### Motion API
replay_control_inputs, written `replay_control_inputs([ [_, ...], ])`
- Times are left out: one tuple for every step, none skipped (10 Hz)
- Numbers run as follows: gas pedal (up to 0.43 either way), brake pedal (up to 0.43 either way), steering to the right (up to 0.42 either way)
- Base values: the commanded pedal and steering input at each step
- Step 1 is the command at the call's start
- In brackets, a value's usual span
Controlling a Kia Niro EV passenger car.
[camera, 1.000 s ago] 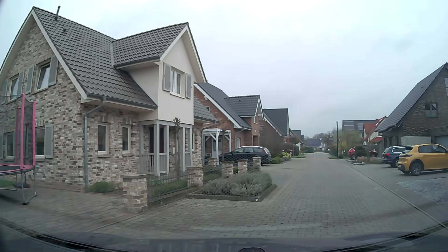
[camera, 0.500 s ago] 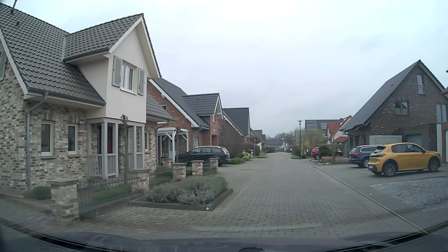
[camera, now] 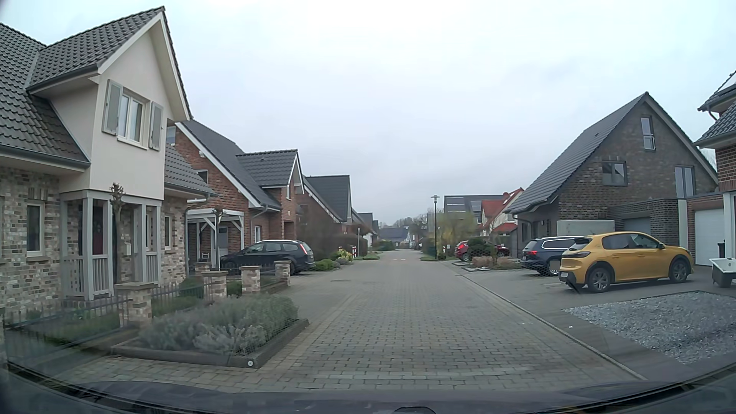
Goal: Follow the waypoints while adhering to traffic rules and regulations
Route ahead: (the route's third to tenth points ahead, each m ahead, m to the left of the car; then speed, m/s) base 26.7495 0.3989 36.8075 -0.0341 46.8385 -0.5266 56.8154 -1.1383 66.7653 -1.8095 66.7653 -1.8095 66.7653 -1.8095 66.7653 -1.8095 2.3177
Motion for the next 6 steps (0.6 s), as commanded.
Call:
replay_control_inputs([
  [0.000,0.000,0.347],
  [0.000,0.000,0.311],
  [0.000,0.000,0.277],
  [0.000,0.000,0.231],
  [0.000,0.000,0.180],
  [0.000,0.000,0.112],
])
